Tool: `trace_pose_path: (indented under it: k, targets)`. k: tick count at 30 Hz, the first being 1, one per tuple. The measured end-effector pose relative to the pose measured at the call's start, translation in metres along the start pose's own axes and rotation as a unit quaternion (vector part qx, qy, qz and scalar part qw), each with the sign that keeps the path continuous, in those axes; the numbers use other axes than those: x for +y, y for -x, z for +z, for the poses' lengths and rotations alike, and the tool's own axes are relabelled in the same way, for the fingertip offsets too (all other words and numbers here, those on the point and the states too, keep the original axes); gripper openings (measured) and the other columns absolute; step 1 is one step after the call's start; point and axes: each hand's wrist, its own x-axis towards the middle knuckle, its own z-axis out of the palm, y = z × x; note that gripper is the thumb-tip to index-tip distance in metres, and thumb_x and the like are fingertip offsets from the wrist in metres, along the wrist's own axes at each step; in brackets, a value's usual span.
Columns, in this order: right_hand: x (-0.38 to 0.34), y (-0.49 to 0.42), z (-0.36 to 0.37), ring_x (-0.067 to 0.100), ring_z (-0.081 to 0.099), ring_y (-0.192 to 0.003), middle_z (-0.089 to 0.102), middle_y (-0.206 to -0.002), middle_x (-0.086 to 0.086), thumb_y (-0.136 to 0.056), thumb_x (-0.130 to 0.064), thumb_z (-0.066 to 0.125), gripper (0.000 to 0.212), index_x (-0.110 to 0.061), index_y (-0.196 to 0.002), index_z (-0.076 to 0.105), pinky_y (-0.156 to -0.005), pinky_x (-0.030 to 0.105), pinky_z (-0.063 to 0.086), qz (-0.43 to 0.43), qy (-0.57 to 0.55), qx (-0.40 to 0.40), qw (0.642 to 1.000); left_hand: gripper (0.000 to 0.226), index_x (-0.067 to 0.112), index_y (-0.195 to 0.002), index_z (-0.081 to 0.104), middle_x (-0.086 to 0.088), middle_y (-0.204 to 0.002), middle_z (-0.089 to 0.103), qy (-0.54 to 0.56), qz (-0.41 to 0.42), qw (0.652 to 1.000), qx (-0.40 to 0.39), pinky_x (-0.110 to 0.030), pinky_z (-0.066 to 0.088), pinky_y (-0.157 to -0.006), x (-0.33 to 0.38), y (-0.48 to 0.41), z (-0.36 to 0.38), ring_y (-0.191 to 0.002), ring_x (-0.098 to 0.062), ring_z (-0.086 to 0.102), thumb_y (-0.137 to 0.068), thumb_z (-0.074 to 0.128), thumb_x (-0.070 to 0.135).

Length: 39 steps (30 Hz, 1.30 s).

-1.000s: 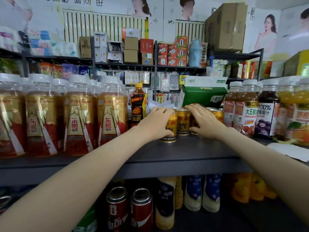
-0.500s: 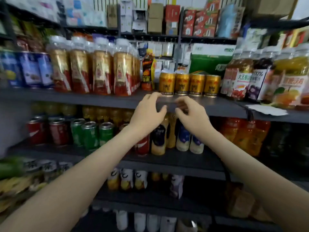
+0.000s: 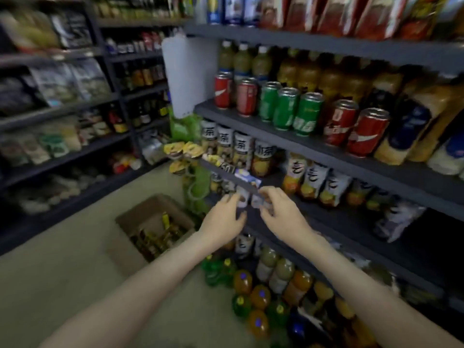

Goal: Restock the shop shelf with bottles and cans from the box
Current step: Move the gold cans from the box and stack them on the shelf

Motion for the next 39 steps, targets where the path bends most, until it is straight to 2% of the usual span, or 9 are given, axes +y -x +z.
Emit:
trace_pose_path:
  k: [6,12,15,19,22,26,30,35,39]
  targets:
    - [-0.042,-0.064,0.123,0.019,0.047,-0.122,0.043,-0.136,0.0,-0.098,-0.018,0.049,0.04,-0.02,-0.137,0.039,-0.088,0.032,0.047,-0.008,0.02,-0.104,0.994,0.038,0.016,-0.129,0.047,-0.008,-0.125,0.05,-0.027,-0.109,0.994,0.0,-0.039,0.045,-0.092,-0.143,0.022,-0.031,-0.114,-0.028,0.053,-0.093,0.051,0.026]
    - [-0.097,-0.139,0.234,0.022,0.041,-0.127,0.038,-0.138,0.002,-0.098,-0.02,0.047,0.052,-0.018,-0.146,0.028,-0.096,0.034,0.043,0.013,0.039,-0.207,0.977,0.035,0.02,-0.13,0.047,-0.005,-0.127,0.049,-0.041,-0.157,0.986,-0.029,-0.034,0.046,-0.088,-0.283,0.015,-0.079,-0.114,-0.025,0.053,-0.096,0.047,0.027]
    - [-0.11,-0.164,0.269,0.024,0.044,-0.123,0.037,-0.138,0.003,-0.097,-0.024,0.05,0.056,-0.019,-0.147,0.026,-0.098,0.041,0.043,0.025,0.055,-0.226,0.972,0.038,0.023,-0.134,0.043,-0.004,-0.129,0.048,-0.055,-0.193,0.978,-0.055,-0.035,0.048,-0.085,-0.333,0.009,-0.094,-0.114,-0.025,0.053,-0.097,0.043,0.03]
    - [-0.112,-0.201,0.296,0.025,0.041,-0.124,0.035,-0.141,0.003,-0.097,-0.023,0.05,0.058,-0.021,-0.149,0.023,-0.098,0.042,0.043,0.044,0.072,-0.254,0.963,0.047,0.021,-0.141,0.036,-0.009,-0.136,0.043,-0.047,-0.235,0.967,-0.089,-0.04,0.045,-0.095,-0.379,-0.004,-0.103,-0.122,-0.029,0.048,-0.096,0.044,0.031]
    - [-0.102,-0.235,0.318,0.025,0.038,-0.129,0.033,-0.145,0.005,-0.098,-0.02,0.049,0.059,-0.021,-0.15,0.021,-0.103,0.041,0.04,0.056,0.079,-0.277,0.956,0.054,0.02,-0.147,0.029,-0.009,-0.144,0.036,-0.029,-0.258,0.961,-0.098,-0.038,0.041,-0.102,-0.409,-0.019,-0.102,-0.129,-0.029,0.043,-0.096,0.046,0.03]
    - [-0.076,-0.279,0.364,0.026,0.049,-0.116,0.038,-0.141,0.009,-0.096,-0.019,0.051,0.067,-0.025,-0.152,0.015,-0.092,0.037,0.046,0.088,0.073,-0.309,0.944,0.057,0.019,-0.148,0.028,-0.01,-0.139,0.038,-0.004,-0.312,0.942,-0.124,-0.04,0.042,-0.099,-0.454,-0.041,-0.083,-0.124,-0.031,0.046,-0.096,0.049,0.03]
    - [-0.041,-0.318,0.432,0.026,0.045,-0.127,0.036,-0.147,0.01,-0.093,-0.014,0.056,0.071,-0.023,-0.151,0.016,-0.1,0.035,0.043,0.115,0.051,-0.373,0.919,0.054,0.017,-0.149,0.024,-0.01,-0.146,0.035,-0.004,-0.352,0.922,-0.158,-0.03,0.036,-0.099,-0.503,-0.073,-0.058,-0.128,-0.03,0.042,-0.099,0.043,0.026]
    - [0.002,-0.373,0.523,0.024,0.047,-0.126,0.037,-0.147,0.008,-0.095,-0.015,0.054,0.069,-0.021,-0.152,0.017,-0.095,0.03,0.044,0.121,0.1,-0.441,0.884,0.055,0.018,-0.15,0.022,-0.007,-0.152,0.025,0.051,-0.403,0.905,-0.13,-0.033,0.038,-0.103,-0.575,-0.115,-0.012,-0.13,-0.029,0.041,-0.099,0.042,0.023]
    - [0.053,-0.401,0.624,0.024,0.048,-0.126,0.045,-0.142,0.007,-0.094,-0.02,0.055,0.066,-0.025,-0.151,0.021,-0.1,0.036,0.044,0.101,0.119,-0.475,0.866,0.058,0.021,-0.15,0.022,-0.003,-0.153,0.023,0.095,-0.435,0.888,-0.115,-0.03,0.034,-0.105,-0.651,-0.139,0.063,-0.132,-0.024,0.038,-0.098,0.045,0.024]
